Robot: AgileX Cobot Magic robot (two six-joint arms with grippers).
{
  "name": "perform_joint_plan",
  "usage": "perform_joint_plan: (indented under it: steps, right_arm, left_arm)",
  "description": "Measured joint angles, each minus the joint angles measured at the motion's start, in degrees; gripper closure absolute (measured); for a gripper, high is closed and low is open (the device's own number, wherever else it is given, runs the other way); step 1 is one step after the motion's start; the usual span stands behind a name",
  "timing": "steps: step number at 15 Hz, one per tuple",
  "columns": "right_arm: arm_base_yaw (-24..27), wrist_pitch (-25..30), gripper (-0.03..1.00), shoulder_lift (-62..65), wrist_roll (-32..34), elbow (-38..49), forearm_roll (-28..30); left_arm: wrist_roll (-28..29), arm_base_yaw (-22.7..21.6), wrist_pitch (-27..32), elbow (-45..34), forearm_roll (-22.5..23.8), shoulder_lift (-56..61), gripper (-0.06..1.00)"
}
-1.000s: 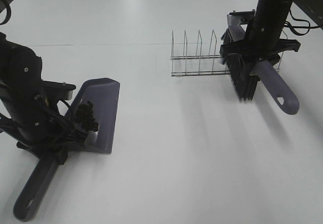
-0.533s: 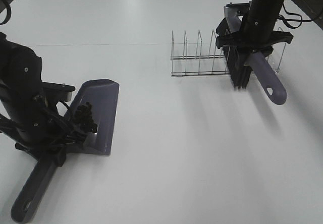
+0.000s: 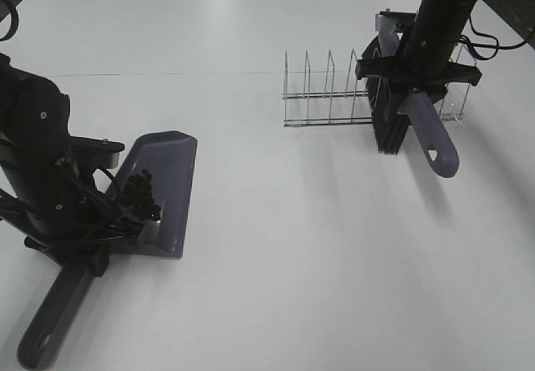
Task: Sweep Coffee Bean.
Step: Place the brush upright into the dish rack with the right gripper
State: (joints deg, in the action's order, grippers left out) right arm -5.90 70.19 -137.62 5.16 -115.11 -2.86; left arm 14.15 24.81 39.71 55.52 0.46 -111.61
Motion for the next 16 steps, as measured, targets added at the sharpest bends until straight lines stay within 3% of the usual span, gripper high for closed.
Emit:
perform_joint_plan:
  steps: [11,14,16]
  right_arm:
    - [0.0,0.3,0.65,-1.7,0.1,-0.7,-1.8]
    - [0.1,0.4,0.50,-1.8,0.2,-0.8,-4.5]
    - [0.1,0.7,0.46,-1.8,0.2,-0.8,-4.9]
  left_arm:
    - [0.0,0.0,0.1,0.0,0.0,0.0,0.61]
    - [0.0,0.0,0.1,0.0,0.0,0.0,0.61]
    - [0.0,0.0,0.1,0.0,0.0,0.0,0.61]
